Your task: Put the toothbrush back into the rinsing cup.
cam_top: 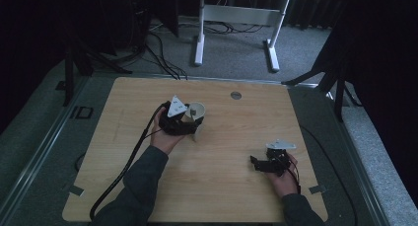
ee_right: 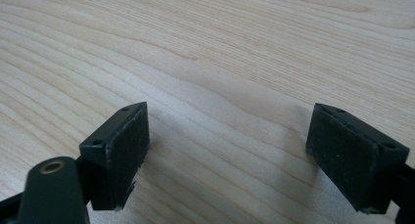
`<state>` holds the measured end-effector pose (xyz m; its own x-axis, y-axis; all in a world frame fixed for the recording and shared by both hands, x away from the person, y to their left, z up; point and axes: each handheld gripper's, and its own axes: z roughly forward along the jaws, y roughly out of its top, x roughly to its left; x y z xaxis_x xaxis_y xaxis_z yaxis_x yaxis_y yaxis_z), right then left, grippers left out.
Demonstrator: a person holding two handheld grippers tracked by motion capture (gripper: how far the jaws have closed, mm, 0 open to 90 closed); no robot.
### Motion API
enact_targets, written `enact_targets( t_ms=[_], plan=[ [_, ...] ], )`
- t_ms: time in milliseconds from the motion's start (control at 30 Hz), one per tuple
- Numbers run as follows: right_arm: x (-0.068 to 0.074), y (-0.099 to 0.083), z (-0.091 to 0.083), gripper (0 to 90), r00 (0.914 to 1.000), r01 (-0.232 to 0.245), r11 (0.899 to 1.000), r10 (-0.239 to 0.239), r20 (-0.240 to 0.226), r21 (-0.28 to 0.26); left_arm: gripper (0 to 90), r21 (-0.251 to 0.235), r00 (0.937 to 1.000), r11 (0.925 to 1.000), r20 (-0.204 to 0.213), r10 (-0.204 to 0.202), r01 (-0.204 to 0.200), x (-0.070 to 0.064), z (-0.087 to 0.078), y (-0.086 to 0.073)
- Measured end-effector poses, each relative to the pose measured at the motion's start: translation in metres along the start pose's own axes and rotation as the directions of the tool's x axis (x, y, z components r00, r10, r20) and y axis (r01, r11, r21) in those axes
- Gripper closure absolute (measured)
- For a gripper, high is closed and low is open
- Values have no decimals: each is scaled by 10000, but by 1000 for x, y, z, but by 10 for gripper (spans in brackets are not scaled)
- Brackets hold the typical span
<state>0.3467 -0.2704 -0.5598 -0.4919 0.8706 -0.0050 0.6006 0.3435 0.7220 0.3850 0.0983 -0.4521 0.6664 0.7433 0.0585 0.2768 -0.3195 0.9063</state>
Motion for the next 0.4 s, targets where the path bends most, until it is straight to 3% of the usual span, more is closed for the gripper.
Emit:
enact_targets(
  t_ms=[133,400],
  plan=[
    [0,0,0,159,10000,2,10000,-2,0,2,184,161,9996,9999,-269,-30,34,0,-5,1],
    [0,0,0,159,10000,-9,10000,9,-1,-8,150,213,9981,9998,-618,-54,68,2,-12,4]
  ],
)
